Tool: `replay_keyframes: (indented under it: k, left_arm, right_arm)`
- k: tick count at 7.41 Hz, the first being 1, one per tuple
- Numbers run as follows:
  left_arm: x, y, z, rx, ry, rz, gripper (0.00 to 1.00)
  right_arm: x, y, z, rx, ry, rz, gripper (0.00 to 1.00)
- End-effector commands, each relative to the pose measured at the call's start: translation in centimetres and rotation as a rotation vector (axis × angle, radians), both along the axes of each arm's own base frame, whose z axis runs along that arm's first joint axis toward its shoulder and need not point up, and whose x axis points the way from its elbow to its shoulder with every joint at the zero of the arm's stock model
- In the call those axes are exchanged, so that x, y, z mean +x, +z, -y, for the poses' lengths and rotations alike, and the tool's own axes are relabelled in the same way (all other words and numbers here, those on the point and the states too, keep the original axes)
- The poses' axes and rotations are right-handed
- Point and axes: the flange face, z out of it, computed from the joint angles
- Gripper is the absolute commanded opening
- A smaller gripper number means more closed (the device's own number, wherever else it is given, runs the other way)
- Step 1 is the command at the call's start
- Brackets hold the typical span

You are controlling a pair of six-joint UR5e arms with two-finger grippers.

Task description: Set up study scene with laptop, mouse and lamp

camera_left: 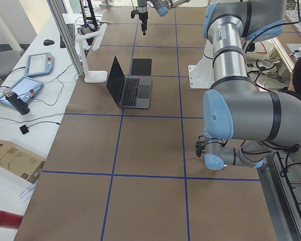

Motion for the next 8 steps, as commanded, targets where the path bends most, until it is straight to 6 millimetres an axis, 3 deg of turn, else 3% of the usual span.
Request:
replay_keyframes:
  k: [1, 2, 3, 5, 7, 8]
  left_arm:
    - [-0.2, -1.6, 0.1, -0.04, -0.029, -0.078, 0.09]
    - [0.3, -3.1, 0.1, -0.06, -0.046, -0.103, 0.1]
    - [1.7, -6.7, -0.1, -0.109, -0.076, -0.159, 0.1]
    - [3.9, -11.8, -0.4, -0.148, -0.098, -0.198, 0.11]
    - [8.8, -20.2, -0.7, -0.203, -0.115, -0.126, 0.11]
    - [12.1, -23.4, 1.8, -0.246, -0.168, -0.125, 0.11]
  right_arm:
    - [0.0, 0.0, 0.0, 0.001, -0.001, 0.0, 1.0]
    - [0.0, -0.1, 0.0, 0.003, -0.002, 0.001, 1.0]
    - [0.0, -0.1, 0.0, 0.004, -0.003, 0.001, 1.0]
    - [-0.1, 0.1, 0.1, 0.005, -0.006, -0.001, 1.0]
    - [-0.2, 0.4, 0.2, 0.002, -0.007, -0.006, 1.0]
    - [0.1, 0.0, 0.1, 0.006, -0.004, -0.001, 1.0]
